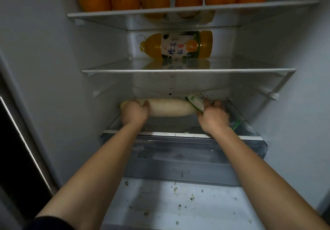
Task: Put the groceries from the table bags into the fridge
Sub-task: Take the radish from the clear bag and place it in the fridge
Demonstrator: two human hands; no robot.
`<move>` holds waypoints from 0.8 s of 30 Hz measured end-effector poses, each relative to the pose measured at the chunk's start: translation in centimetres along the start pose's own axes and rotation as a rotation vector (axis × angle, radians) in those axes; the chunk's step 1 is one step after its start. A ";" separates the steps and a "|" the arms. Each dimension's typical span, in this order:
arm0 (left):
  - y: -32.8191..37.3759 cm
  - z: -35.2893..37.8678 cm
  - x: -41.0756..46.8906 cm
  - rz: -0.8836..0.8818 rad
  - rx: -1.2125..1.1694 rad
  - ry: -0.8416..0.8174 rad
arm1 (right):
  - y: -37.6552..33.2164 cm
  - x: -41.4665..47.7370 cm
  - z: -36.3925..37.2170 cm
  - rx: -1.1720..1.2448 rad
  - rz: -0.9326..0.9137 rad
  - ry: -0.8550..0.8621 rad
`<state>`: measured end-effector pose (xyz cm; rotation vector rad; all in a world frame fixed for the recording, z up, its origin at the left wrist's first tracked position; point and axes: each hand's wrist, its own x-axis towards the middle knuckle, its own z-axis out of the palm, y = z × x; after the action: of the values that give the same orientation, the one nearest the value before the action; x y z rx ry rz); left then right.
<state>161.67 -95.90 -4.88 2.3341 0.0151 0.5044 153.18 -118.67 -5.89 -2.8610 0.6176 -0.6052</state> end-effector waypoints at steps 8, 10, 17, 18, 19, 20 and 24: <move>0.3 2.1 3.2 0.657 0.524 -0.261 | 0.7 0.9 1.0 -0.077 -0.062 0.005; 0.8 2.8 4.9 0.627 0.569 -0.329 | 1.2 1.2 1.4 -0.106 -0.072 0.030; 2.0 3.9 9.4 0.578 0.558 -0.385 | 1.2 5.4 1.1 -0.127 -0.032 -0.029; 2.1 4.3 9.4 0.554 0.539 -0.373 | 1.1 6.1 1.0 -0.135 -0.030 -0.029; 2.2 4.9 9.3 0.532 0.519 -0.355 | 1.1 6.8 1.2 -0.148 -0.031 -0.025; 2.2 5.4 9.3 0.511 0.500 -0.332 | 1.2 7.3 1.4 -0.160 -0.032 -0.026; 2.5 7.1 10.0 0.438 0.463 -0.258 | 1.7 8.4 2.3 -0.261 -0.003 -0.099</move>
<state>173.16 -100.89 -4.32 2.8561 -0.5663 0.4364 160.55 -123.66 -5.38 -3.1099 0.7249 -0.4069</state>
